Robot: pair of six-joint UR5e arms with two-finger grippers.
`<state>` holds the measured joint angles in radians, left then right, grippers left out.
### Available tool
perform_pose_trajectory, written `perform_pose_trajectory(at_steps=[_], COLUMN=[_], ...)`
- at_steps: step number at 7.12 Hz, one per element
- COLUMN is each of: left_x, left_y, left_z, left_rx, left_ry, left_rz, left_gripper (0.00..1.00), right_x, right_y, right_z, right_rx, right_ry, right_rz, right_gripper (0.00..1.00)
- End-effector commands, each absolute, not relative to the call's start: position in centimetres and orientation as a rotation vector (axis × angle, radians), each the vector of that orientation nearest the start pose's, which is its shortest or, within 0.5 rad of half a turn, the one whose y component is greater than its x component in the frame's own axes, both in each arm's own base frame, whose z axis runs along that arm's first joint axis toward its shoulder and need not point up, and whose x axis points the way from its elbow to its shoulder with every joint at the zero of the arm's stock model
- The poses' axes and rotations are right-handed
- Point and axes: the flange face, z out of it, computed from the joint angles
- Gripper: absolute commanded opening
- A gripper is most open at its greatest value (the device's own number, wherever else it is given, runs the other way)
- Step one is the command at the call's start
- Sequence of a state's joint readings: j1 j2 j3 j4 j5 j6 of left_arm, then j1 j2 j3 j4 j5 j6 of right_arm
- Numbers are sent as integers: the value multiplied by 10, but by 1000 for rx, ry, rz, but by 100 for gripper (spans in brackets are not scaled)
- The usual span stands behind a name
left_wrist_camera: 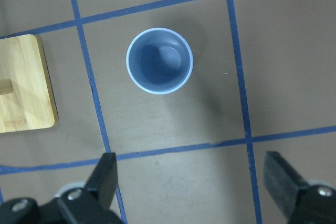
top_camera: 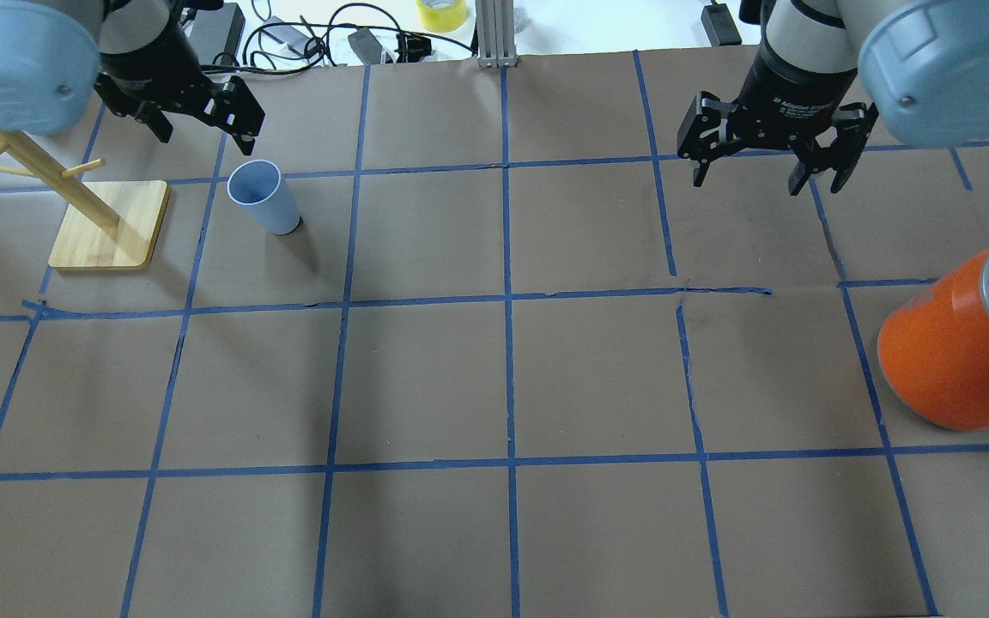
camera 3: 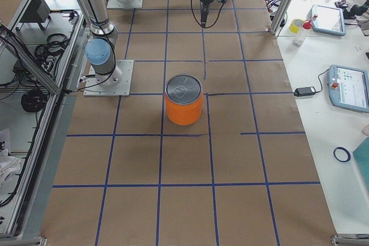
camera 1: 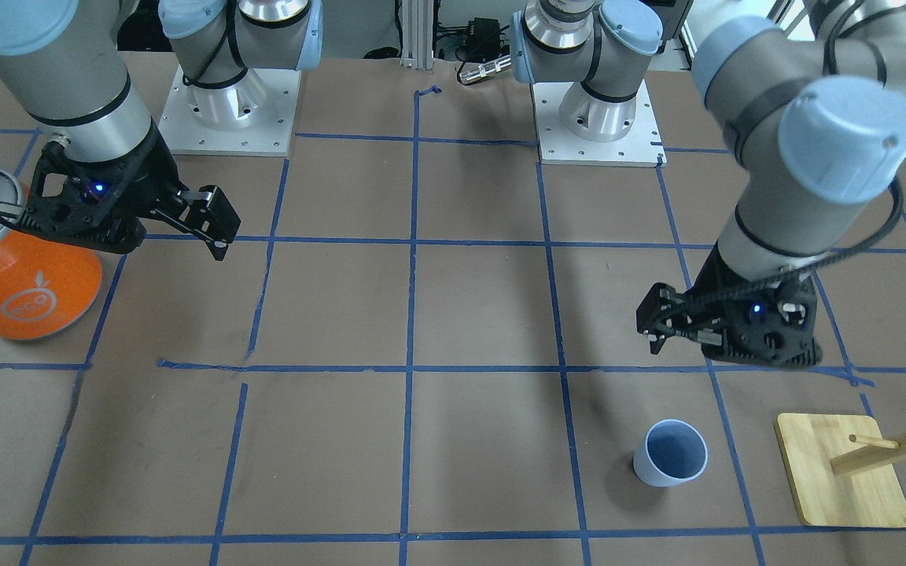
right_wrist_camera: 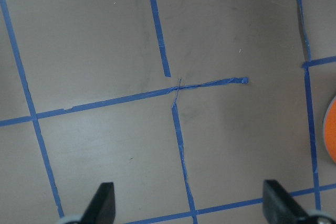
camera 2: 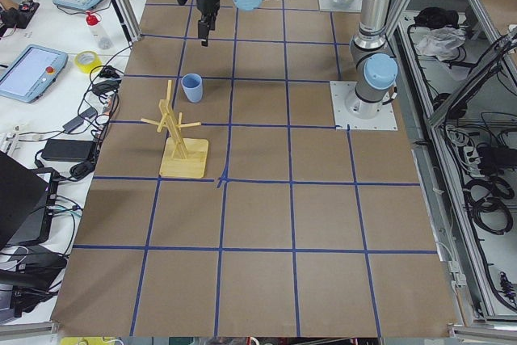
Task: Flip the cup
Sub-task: 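Open the left gripper and raise it away from the upright cup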
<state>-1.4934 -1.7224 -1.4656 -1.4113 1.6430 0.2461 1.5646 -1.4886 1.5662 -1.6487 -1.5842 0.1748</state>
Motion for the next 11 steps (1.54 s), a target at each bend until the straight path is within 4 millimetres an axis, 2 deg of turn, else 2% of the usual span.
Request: perform_pose_trajectory(at_steps=[1,2,3,4,5,8,11], left_x=[-91,-94,-104,-112,-121,-122,-122], left_y=[-512,-500,-492,-487,-478,-493,-492], left_z=[534,531,517,513,518,513,515], left_rx=[198,74,-37,-41,-13,3,6], left_ry=[3073,3087,3094,3087,3082,3085,3083], left_rz=[-159,-152,-131,-115,-117,-141,-145], left_gripper=[100,100,100,100,100,100,100], right_x=[128,128,128,128,128,128,128], right_y=[-527,-526,-526,-526,-526,-526,-523], right_z=[456,455,454,454,454,453,445], right_rx=[283,276,271,269,269,269,268], right_ry=[3147,3148,3149,3149,3149,3150,3151], right_rz=[-2,2,7,7,12,19,43], right_gripper=[100,100,100,100,100,100,100])
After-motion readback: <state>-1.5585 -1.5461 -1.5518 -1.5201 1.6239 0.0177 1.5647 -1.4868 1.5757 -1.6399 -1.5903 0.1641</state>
